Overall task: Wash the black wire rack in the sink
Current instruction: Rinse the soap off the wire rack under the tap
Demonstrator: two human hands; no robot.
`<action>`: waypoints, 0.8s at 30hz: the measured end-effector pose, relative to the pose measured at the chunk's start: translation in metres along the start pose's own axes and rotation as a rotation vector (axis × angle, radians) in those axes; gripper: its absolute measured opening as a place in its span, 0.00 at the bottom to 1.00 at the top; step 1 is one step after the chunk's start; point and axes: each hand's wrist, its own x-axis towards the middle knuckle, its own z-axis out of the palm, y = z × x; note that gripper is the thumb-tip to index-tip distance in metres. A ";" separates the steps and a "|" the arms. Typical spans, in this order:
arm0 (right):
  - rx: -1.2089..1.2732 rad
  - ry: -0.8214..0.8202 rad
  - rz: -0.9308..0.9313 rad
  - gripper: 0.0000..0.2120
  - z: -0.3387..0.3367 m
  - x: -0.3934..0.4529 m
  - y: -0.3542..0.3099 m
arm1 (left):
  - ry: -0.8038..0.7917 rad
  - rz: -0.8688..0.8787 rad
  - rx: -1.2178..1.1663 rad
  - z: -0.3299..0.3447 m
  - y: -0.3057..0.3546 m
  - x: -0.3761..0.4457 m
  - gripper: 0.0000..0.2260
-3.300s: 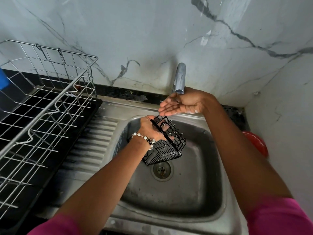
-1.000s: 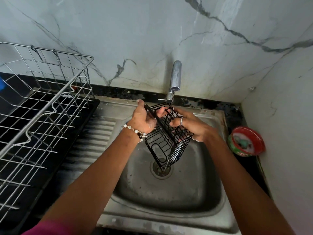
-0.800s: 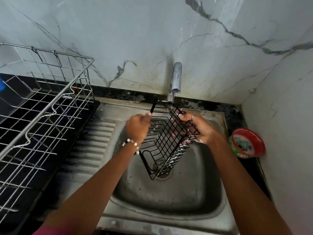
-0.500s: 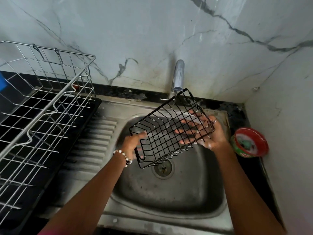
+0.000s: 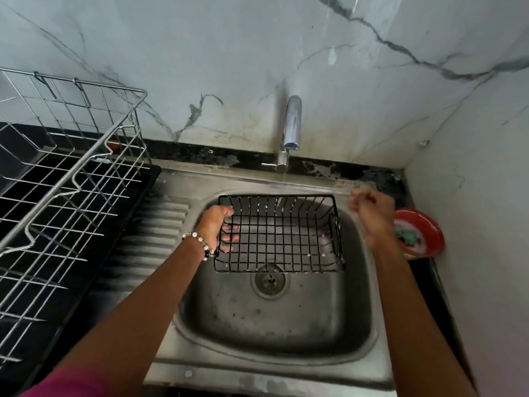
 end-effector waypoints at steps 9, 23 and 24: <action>0.373 -0.687 0.287 0.12 0.065 -0.027 -0.097 | -0.123 0.007 0.255 0.063 0.026 0.004 0.13; 0.059 -0.924 0.213 0.12 0.084 -0.014 -0.115 | -0.381 -0.140 0.381 0.077 0.058 0.032 0.13; 0.019 -0.878 0.187 0.12 0.084 -0.014 -0.116 | -0.385 -0.147 0.380 0.077 0.059 0.033 0.13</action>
